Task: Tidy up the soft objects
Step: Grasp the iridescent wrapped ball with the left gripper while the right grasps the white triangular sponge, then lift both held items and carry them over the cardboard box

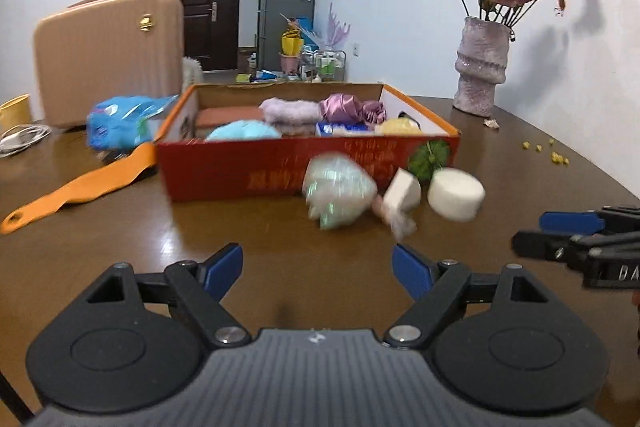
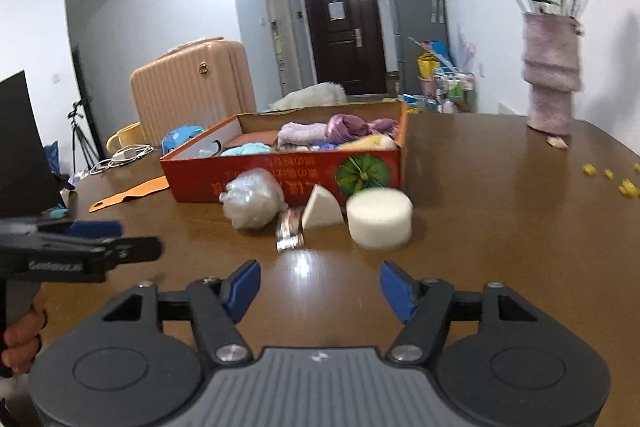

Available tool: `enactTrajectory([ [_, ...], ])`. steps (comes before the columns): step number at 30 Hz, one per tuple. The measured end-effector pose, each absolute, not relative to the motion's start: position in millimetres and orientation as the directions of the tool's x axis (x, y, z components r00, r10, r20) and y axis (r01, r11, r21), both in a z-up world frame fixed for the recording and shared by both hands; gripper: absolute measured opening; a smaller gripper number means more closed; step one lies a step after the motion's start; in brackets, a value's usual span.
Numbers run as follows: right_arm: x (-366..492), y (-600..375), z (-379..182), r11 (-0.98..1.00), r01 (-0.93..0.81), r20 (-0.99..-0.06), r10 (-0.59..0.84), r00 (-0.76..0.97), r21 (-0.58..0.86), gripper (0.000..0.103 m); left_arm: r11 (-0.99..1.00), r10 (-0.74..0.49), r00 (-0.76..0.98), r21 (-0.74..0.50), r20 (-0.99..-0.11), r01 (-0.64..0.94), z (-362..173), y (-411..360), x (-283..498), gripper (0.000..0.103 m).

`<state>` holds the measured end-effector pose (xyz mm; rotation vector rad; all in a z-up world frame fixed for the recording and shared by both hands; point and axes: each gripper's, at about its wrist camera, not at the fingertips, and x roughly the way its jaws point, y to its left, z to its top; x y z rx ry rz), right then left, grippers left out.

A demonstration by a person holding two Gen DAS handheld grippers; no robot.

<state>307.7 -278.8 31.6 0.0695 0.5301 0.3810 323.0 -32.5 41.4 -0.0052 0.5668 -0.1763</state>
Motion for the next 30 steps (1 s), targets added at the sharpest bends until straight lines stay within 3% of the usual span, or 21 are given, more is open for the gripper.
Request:
enactTrajectory([
  [6, 381.9, -251.8, 31.8, 0.915, -0.386, -0.495, 0.392, 0.775, 0.120, 0.052, 0.983, -0.174, 0.814, -0.049, -0.554, 0.177, 31.3, -49.7, 403.0, 0.079],
  [8, 403.4, -241.6, 30.6, 0.913, -0.394, -0.507, 0.390, 0.768, 0.105, 0.044, 0.975, -0.218, 0.797, -0.087, -0.563, 0.206, 26.2, -49.2, 419.5, 0.070],
  [10, 420.6, -231.6, 27.8, 0.914, -0.396, -0.522, 0.381, 0.763, 0.089, 0.042, 0.961, -0.275, 0.756, -0.150, -0.594, 0.233, 17.5, -46.1, 431.4, 0.049],
  [12, 434.2, -223.1, 21.9, 0.915, -0.397, -0.538, 0.368, 0.758, 0.066, 0.037, 0.957, -0.290, 0.744, -0.185, -0.603, 0.223, 8.6, -41.6, 435.5, 0.041],
  [13, 439.4, -219.2, 16.9, 0.917, -0.396, -0.553, 0.358, 0.752, 0.055, 0.026, 0.957, -0.291, 0.744, -0.190, -0.601, 0.221, 8.0, -40.2, 436.5, 0.038],
  [14, 442.6, -216.2, 11.2, 0.918, -0.394, -0.568, 0.349, 0.745, 0.047, 0.020, 0.954, -0.301, 0.742, -0.204, -0.599, 0.222, 8.5, -38.0, 437.4, 0.037],
  [17, 439.7, -213.6, 6.8, 0.918, -0.396, -0.556, 0.334, 0.761, 0.010, 0.018, 0.948, -0.317, 0.738, -0.230, -0.595, 0.221, 8.5, -35.8, 438.4, 0.035],
  [25, 422.6, -209.3, 15.5, 0.921, -0.389, -0.499, 0.327, 0.802, -0.022, 0.015, 0.964, -0.266, 0.786, -0.161, -0.559, 0.211, 26.3, -38.0, 413.6, 0.034],
  [30, 351.9, -233.6, 37.2, 0.921, -0.369, -0.418, 0.386, 0.823, 0.125, 0.015, 0.956, -0.281, 0.816, -0.218, -0.505, 0.194, 49.5, -21.4, 334.0, 0.034],
])
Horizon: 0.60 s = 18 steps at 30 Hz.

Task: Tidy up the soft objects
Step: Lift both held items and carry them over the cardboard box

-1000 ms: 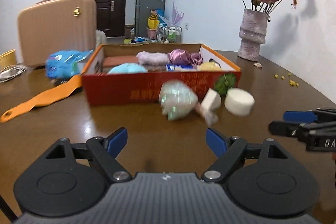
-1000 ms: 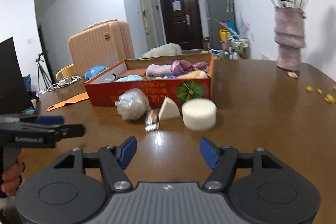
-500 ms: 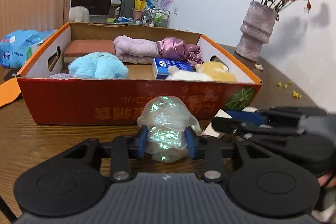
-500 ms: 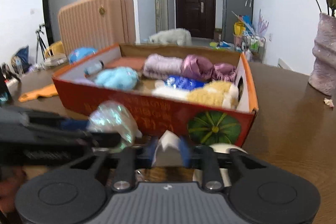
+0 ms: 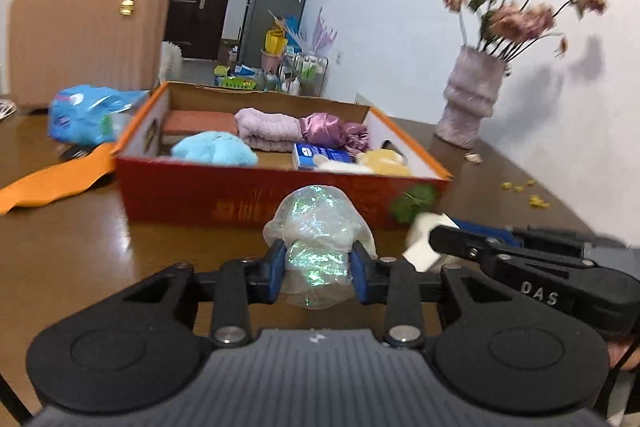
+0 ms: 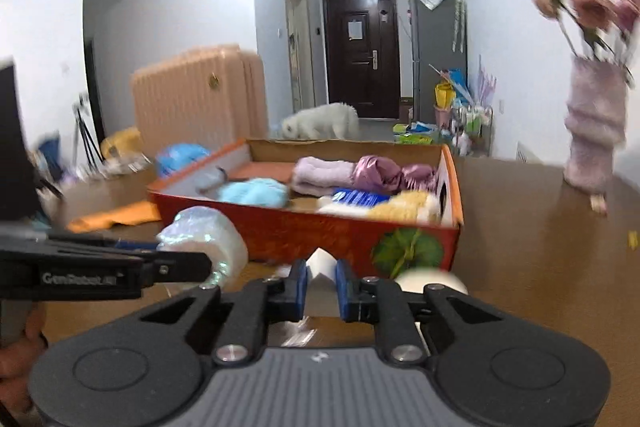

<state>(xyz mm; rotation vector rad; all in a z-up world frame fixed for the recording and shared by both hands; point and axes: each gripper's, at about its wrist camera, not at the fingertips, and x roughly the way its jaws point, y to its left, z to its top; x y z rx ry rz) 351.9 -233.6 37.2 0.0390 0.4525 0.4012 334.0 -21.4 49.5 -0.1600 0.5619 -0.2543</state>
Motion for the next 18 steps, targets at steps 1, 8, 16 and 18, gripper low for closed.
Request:
enactTrajectory([
  [1, 334.0, -239.7, 36.1, 0.918, -0.363, -0.414, 0.396, 0.819, 0.159, 0.015, 0.956, -0.282, 0.815, -0.221, -0.507, 0.194, 50.6, -19.7, 316.5, 0.034],
  [8, 244.8, -259.2, 25.7, 0.917, -0.342, -0.441, 0.399, 0.804, 0.206, 0.015, 0.963, -0.268, 0.804, -0.186, -0.531, 0.198, 51.1, -20.2, 228.7, 0.034],
  [16, 202.3, -257.7, 35.3, 0.910, -0.369, -0.408, 0.415, 0.813, 0.191, 0.016, 0.963, -0.263, 0.836, -0.185, -0.482, 0.196, 65.0, -23.2, 191.3, 0.034],
  [18, 200.4, -256.9, 37.8, 0.907, -0.371, -0.402, 0.420, 0.813, 0.198, 0.016, 0.963, -0.261, 0.837, -0.185, -0.482, 0.194, 65.6, -23.5, 190.1, 0.034],
])
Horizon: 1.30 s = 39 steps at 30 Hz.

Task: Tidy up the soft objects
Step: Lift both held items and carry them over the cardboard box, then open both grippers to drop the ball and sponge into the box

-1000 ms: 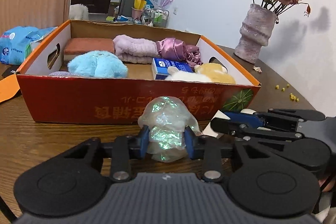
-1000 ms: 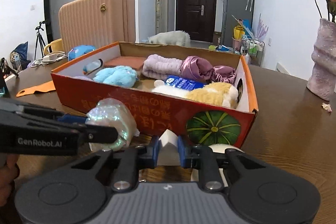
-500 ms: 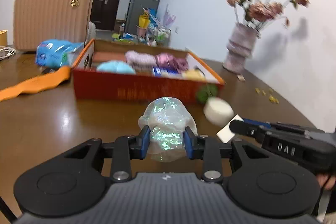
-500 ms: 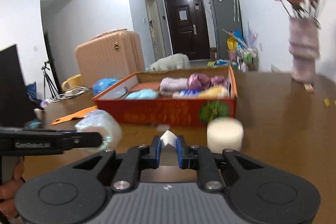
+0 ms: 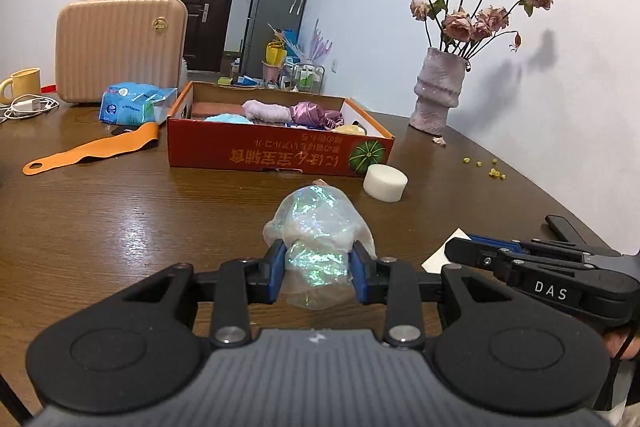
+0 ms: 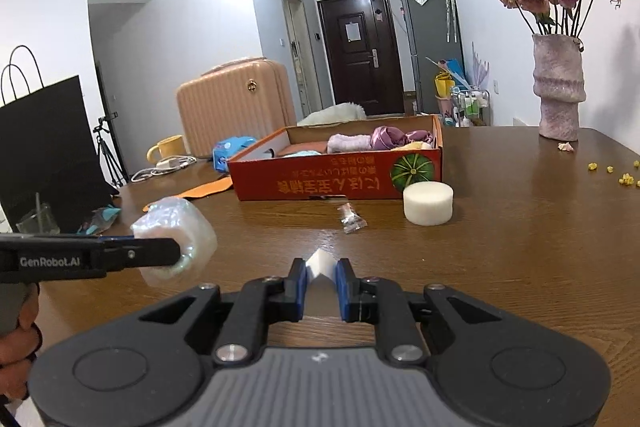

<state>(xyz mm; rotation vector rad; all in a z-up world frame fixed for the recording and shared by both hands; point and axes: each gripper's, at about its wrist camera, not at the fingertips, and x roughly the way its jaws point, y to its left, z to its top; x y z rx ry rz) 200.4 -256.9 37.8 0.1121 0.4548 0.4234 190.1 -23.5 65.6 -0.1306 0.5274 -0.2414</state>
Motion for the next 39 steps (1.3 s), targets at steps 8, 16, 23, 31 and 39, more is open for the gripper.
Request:
enactTrajectory([
  [8, 240.6, -244.1, 64.2, 0.887, -0.435, -0.363, 0.461, 0.810, 0.154, 0.016, 0.952, -0.299, 0.853, -0.191, -0.428, 0.238, 91.1, -14.8, 246.8, 0.034],
  [16, 415.6, -210.8, 110.8, 0.861, -0.494, -0.382, 0.500, 0.777, 0.123, 0.016, 0.942, -0.321, 0.798, -0.260, -0.510, 0.213, 106.6, 2.6, 444.3, 0.034],
  [23, 575.6, -155.8, 85.8, 0.882, -0.464, -0.563, 0.427, 0.707, 0.087, 0.016, 0.996, -0.088, 0.787, -0.070, -0.610, 0.057, 79.2, 42.5, 549.7, 0.034],
  [31, 632.5, -112.7, 42.9, 0.894, -0.448, -0.735, 0.316, 0.600, 0.019, 0.021, 0.994, -0.059, 0.733, 0.030, -0.677, 0.108, 43.4, 36.5, 570.4, 0.036],
  [39, 617.0, -135.5, 65.0, 0.917, -0.382, -0.661, 0.357, 0.660, 0.114, 0.039, 0.972, -0.231, 0.701, -0.130, -0.675, 0.195, 47.1, 13.6, 571.6, 0.044],
])
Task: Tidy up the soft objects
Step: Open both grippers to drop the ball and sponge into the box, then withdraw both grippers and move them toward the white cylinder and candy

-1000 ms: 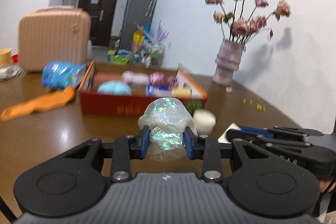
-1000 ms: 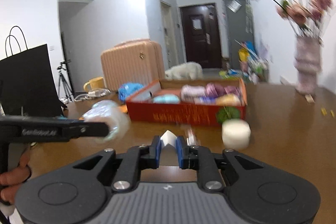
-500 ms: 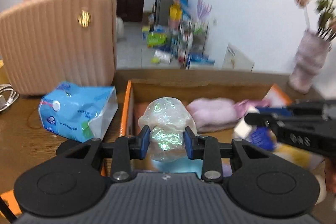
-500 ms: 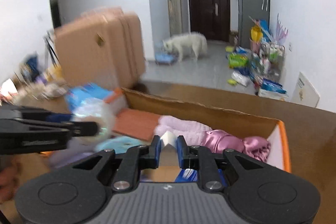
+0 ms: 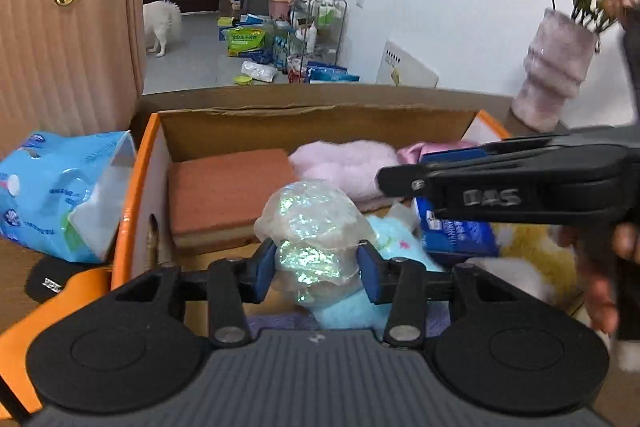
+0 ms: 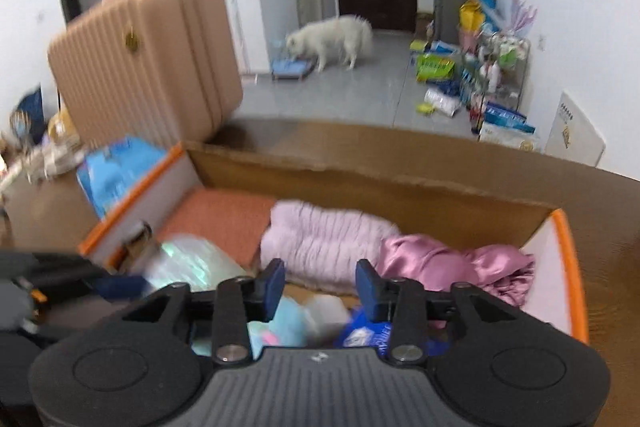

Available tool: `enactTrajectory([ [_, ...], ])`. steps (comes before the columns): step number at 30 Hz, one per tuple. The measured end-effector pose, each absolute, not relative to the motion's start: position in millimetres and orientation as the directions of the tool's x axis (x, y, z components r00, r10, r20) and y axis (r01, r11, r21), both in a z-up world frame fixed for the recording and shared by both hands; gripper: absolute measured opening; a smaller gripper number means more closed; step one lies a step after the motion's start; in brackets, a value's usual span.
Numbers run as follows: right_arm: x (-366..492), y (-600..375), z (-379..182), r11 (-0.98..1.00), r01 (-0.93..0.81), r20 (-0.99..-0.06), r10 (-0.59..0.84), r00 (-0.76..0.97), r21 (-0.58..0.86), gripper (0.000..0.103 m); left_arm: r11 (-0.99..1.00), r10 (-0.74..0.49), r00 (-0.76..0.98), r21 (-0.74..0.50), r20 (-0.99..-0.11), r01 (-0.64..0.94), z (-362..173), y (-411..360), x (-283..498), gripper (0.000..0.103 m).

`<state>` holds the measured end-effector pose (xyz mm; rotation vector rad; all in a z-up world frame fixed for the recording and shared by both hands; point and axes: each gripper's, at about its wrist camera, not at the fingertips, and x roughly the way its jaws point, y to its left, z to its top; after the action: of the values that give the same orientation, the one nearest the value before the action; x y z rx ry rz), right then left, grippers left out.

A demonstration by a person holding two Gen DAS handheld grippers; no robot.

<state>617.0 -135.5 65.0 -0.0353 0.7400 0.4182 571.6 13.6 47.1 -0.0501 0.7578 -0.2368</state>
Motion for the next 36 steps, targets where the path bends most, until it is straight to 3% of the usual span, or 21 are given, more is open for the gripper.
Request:
enactTrajectory([
  [5, 585.8, -162.7, 95.8, 0.923, -0.376, -0.613, 0.341, 0.713, 0.077, 0.044, 0.988, -0.151, 0.723, -0.081, -0.674, 0.130, 56.2, 30.4, 563.6, 0.051],
  [6, 580.5, -167.9, 101.0, 0.923, -0.379, -0.608, 0.341, 0.717, 0.071, 0.044, 0.991, -0.127, 0.727, -0.056, -0.675, 0.122, 57.5, 34.3, 561.0, 0.062],
  [7, 573.1, -171.8, 105.0, 0.922, -0.381, -0.604, 0.339, 0.721, 0.063, 0.046, 0.993, -0.107, 0.727, -0.033, -0.679, 0.115, 58.9, 36.3, 560.3, 0.082],
  [14, 530.9, -194.2, 133.5, 0.923, -0.383, -0.589, 0.334, 0.736, 0.044, 0.048, 0.993, -0.118, 0.751, -0.063, -0.650, 0.101, 101.0, 44.5, 524.2, 0.087],
  [23, 430.5, -236.5, 173.3, 0.926, -0.375, -0.480, 0.348, 0.805, 0.043, 0.058, 0.995, -0.101, 0.856, -0.048, -0.507, 0.089, 162.7, 33.2, 404.0, 0.092],
  [27, 347.7, -252.4, 139.8, 0.916, -0.398, -0.415, 0.379, 0.827, 0.043, 0.061, 0.992, -0.128, 0.900, -0.055, -0.416, 0.116, 137.8, 17.9, 300.1, 0.095],
  [31, 261.2, -260.1, 88.1, 0.903, -0.426, -0.388, 0.410, 0.825, 0.049, 0.063, 0.989, -0.144, 0.903, -0.083, -0.406, 0.121, 93.0, 2.9, 209.3, 0.099],
  [36, 180.0, -264.2, 29.8, 0.893, -0.428, -0.424, 0.445, 0.789, 0.140, 0.068, 0.993, -0.117, 0.859, -0.069, -0.498, 0.095, 45.9, -12.8, 143.7, 0.100],
])
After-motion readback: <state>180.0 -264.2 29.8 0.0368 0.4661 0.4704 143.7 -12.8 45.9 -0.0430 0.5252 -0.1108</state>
